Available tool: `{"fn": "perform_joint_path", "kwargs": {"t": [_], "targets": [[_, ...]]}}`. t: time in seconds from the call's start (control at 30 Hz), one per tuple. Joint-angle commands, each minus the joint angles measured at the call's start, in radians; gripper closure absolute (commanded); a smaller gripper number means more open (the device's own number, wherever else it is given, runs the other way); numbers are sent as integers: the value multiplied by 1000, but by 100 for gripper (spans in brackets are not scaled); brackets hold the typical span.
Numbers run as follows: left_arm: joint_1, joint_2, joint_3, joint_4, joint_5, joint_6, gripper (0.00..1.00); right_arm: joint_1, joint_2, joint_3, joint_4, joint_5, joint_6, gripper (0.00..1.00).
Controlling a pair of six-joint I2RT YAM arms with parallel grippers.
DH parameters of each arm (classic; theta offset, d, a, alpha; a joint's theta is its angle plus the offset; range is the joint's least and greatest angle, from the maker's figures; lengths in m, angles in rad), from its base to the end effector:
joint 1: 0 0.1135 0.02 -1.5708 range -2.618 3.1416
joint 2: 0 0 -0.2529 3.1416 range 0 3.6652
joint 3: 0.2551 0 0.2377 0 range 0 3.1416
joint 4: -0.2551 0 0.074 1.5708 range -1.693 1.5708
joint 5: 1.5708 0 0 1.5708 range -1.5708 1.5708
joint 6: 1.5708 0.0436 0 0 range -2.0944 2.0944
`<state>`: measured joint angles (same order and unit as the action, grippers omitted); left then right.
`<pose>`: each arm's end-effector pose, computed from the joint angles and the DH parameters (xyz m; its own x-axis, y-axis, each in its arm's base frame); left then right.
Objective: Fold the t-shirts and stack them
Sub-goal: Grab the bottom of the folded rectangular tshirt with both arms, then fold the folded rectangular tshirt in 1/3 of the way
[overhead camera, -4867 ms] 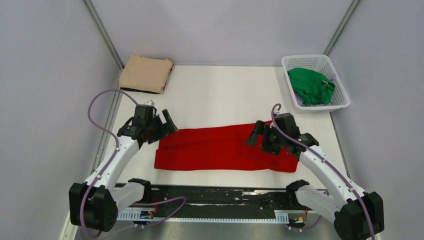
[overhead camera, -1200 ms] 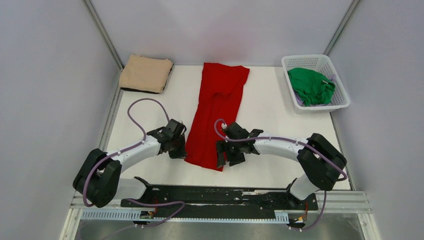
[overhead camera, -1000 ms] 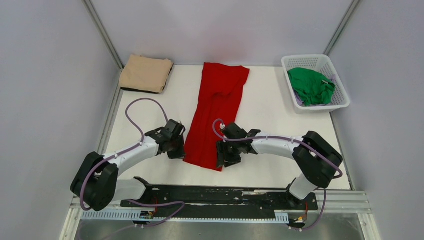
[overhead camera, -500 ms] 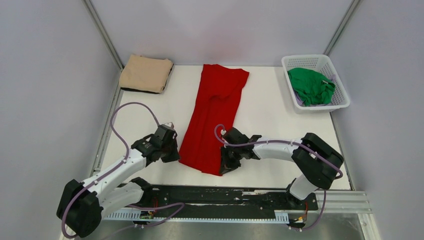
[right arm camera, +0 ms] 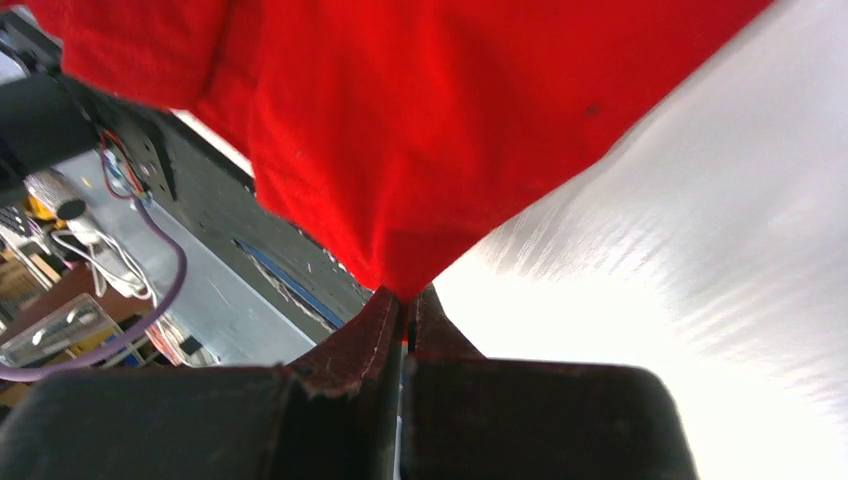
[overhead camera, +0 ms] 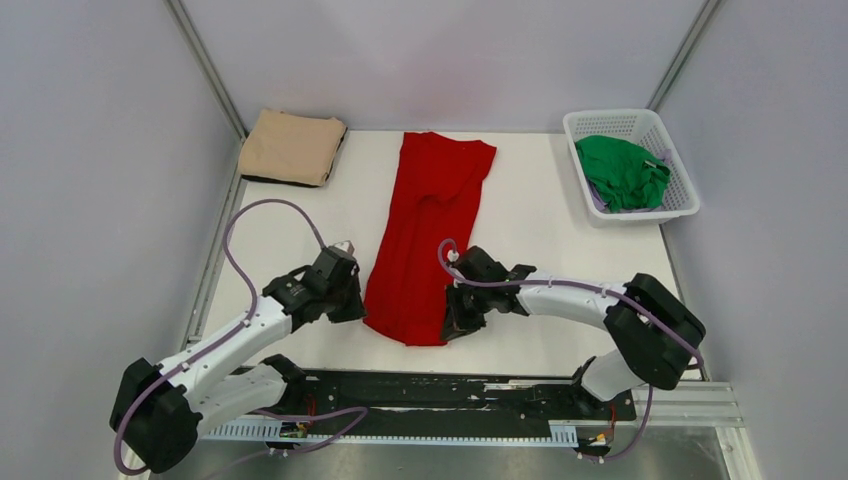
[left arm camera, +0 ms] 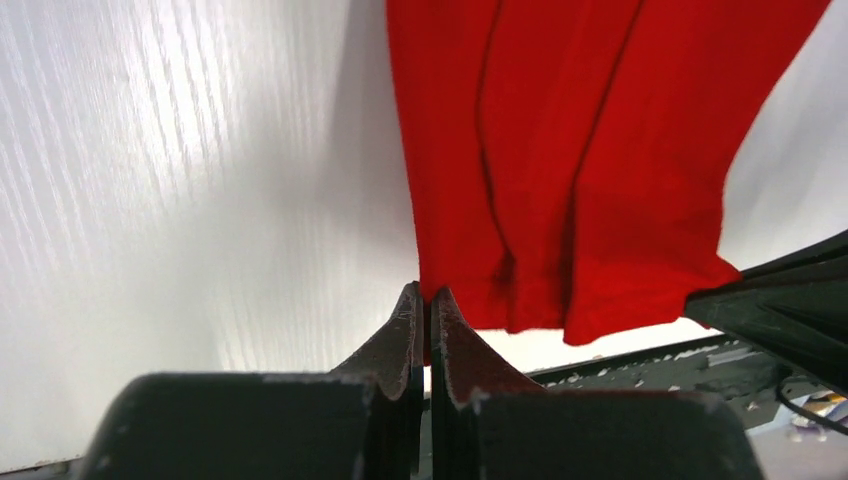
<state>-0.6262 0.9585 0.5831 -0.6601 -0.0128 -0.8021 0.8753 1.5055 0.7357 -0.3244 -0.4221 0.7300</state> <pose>0.1386 -0.0995 0.1908 -0.9019 -0.2347 -0.3625 -0.0972 0.9283 -0.3590 0.1546 0.2130 0.1478 -0.9716 -0.2147 -0.0991 -0.2319 0.7830 0.5772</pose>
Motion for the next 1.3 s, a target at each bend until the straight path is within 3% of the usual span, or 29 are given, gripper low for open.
{"fn": "perform_joint_path", "kwargs": {"t": [0.0,0.23,0.77,1.27], "targets": [[-1,48,92,118,-65,-9,100,-67,-41,80,-12,-15,-39,100],[33,272,275,213,-102,83,100,-207,9,201,-43,-46,-107,100],[162,759,739,211,-109,262,100,-458,277,531,-100,-41,-167,100],[211,1004,983,175,-58,343,100,-562,445,681,-105,-90,-150,98]]}}
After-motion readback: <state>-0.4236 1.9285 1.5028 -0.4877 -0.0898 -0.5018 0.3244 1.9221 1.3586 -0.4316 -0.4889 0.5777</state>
